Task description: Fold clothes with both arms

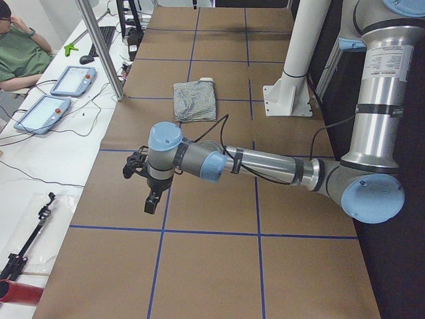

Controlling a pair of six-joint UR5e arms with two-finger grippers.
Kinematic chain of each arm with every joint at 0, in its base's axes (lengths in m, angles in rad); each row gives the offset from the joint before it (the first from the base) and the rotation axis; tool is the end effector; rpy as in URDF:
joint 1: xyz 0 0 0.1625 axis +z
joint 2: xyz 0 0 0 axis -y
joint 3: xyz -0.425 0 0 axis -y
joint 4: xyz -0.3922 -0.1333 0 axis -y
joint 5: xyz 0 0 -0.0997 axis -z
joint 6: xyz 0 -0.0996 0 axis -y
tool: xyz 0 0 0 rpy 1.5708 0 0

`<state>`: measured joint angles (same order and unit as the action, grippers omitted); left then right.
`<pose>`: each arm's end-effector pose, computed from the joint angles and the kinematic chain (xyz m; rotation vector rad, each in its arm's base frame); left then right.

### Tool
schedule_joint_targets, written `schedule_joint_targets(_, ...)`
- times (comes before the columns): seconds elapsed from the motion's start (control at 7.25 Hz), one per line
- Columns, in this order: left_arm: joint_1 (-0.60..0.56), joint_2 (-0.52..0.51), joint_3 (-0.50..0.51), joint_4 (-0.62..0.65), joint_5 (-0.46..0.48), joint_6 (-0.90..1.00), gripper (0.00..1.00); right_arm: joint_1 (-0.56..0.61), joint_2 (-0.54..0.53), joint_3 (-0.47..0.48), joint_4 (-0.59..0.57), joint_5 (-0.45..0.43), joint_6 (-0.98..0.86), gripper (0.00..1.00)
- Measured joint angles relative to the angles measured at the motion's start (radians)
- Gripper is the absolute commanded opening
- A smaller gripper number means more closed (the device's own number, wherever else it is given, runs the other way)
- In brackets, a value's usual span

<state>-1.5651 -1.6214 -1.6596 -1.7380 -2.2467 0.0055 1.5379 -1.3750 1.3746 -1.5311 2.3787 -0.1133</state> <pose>-0.0680 -0.5288 0.5764 0.2948 0.6706 0.1143 0.0423 -0.5789 0.6444 0.0696 -0.8065 -0.1540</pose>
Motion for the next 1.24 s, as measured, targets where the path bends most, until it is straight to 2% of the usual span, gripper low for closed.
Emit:
schedule_joint_targets(0.28,-0.036,0.035,0.016,-0.006,-0.042,0.029,1.00,0.009,-0.045,0.058,0.003,0.002,0.004,1.00)
schedule_joint_targets(0.55,-0.033,0.064,0.031,-0.022,0.001,0.021,1.00,0.010,-0.061,0.067,0.002,0.003,0.010,1.00)
schedule_joint_targets(1.24,0.054,0.077,0.005,0.003,-0.005,-0.078,1.00,0.010,-0.090,0.070,-0.001,0.028,0.108,1.00)
